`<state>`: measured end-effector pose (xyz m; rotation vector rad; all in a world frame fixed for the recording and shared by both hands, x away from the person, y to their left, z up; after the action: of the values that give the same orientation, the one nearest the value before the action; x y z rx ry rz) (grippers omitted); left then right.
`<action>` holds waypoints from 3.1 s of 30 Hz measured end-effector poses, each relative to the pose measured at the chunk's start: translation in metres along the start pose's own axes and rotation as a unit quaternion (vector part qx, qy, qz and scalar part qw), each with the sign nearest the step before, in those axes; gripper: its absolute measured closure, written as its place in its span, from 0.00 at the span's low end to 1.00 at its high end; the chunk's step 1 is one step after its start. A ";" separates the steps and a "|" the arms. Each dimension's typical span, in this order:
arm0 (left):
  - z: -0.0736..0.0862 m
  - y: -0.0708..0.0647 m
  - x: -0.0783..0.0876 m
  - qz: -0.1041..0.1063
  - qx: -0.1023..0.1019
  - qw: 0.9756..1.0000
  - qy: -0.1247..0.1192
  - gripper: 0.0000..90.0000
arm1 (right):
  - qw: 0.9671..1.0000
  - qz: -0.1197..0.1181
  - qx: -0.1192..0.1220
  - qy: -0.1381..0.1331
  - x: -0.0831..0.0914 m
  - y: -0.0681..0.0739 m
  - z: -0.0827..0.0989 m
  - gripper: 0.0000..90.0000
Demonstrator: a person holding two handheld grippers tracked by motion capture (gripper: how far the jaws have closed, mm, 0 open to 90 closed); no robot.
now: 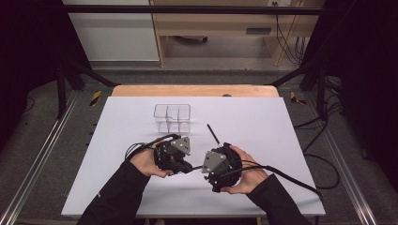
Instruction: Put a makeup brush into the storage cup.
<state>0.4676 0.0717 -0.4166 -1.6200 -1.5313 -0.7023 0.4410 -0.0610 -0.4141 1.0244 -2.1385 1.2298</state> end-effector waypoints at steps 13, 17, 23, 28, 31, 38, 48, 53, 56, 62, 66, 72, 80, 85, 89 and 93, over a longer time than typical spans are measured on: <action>-0.002 -0.001 -0.006 0.011 0.006 1.000 0.011 0.93 | 0.999 -0.013 0.048 0.014 -0.006 0.010 -0.004 0.36; -0.002 -0.001 -0.009 0.013 0.009 1.000 0.013 0.93 | 0.998 -0.013 0.062 0.016 -0.008 0.013 -0.005 0.42; -0.004 -0.003 -0.013 0.021 0.010 1.000 0.021 0.93 | 0.996 -0.018 0.082 0.019 -0.012 0.017 -0.005 0.48; -0.004 -0.002 -0.015 0.024 0.012 0.999 0.026 0.93 | 0.995 -0.022 0.091 0.018 -0.013 0.020 -0.006 0.54; -0.004 -0.002 -0.015 0.026 0.014 0.999 0.025 0.93 | 0.995 -0.025 0.098 0.019 -0.013 0.022 -0.006 0.58; -0.004 -0.001 -0.016 0.027 0.016 0.999 0.029 0.93 | 0.993 -0.025 0.111 0.015 -0.014 0.025 -0.006 0.67; -0.004 -0.003 -0.019 0.034 0.017 0.999 0.033 0.93 | 0.991 -0.022 0.129 0.013 -0.015 0.028 -0.009 0.79; -0.003 -0.003 -0.019 0.035 0.016 0.999 0.035 0.93 | 0.990 -0.022 0.139 0.021 -0.017 0.030 -0.008 0.82; -0.003 -0.004 -0.019 0.036 0.016 0.999 0.035 0.93 | 0.989 -0.023 0.145 0.026 -0.018 0.031 -0.007 0.83; -0.003 -0.005 -0.020 0.038 0.016 0.999 0.035 0.93 | 0.988 -0.024 0.151 0.032 -0.020 0.031 -0.006 0.89; -0.003 -0.005 -0.020 0.040 0.015 0.998 0.038 0.93 | 0.987 -0.029 0.154 0.036 -0.020 0.032 -0.005 0.90; -0.003 -0.005 -0.018 0.039 0.011 0.999 0.032 0.93 | 0.987 -0.038 0.152 0.034 -0.020 0.032 -0.005 0.92; -0.003 -0.006 -0.014 0.038 0.007 0.999 0.021 0.92 | 0.988 -0.048 0.147 0.031 -0.018 0.031 -0.005 0.93; -0.002 -0.003 -0.012 0.019 0.002 1.000 0.011 0.82 | 0.988 -0.050 0.140 0.032 -0.019 0.030 -0.005 0.94; 0.000 -0.001 -0.006 -0.004 0.001 1.000 -0.007 0.68 | 0.989 -0.052 0.131 0.032 -0.018 0.028 -0.004 0.94; 0.005 0.002 0.003 -0.026 0.002 0.999 -0.025 0.56 | 0.991 -0.049 0.124 0.032 -0.017 0.026 -0.004 0.94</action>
<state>0.4696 0.0779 -0.4174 -1.6094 -1.6153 -0.6910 0.4313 -0.0430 -0.4373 1.1614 -1.8966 1.4853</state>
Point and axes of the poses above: each handheld gripper's, and its own axes: x roughly backward along the jaws, z roughly out of its underside, y roughly to its left, the point moved 6 cm from there along -x, roughly forward along the jaws, and after that the axes turned 7 degrees about z, right-handed, at the moved point
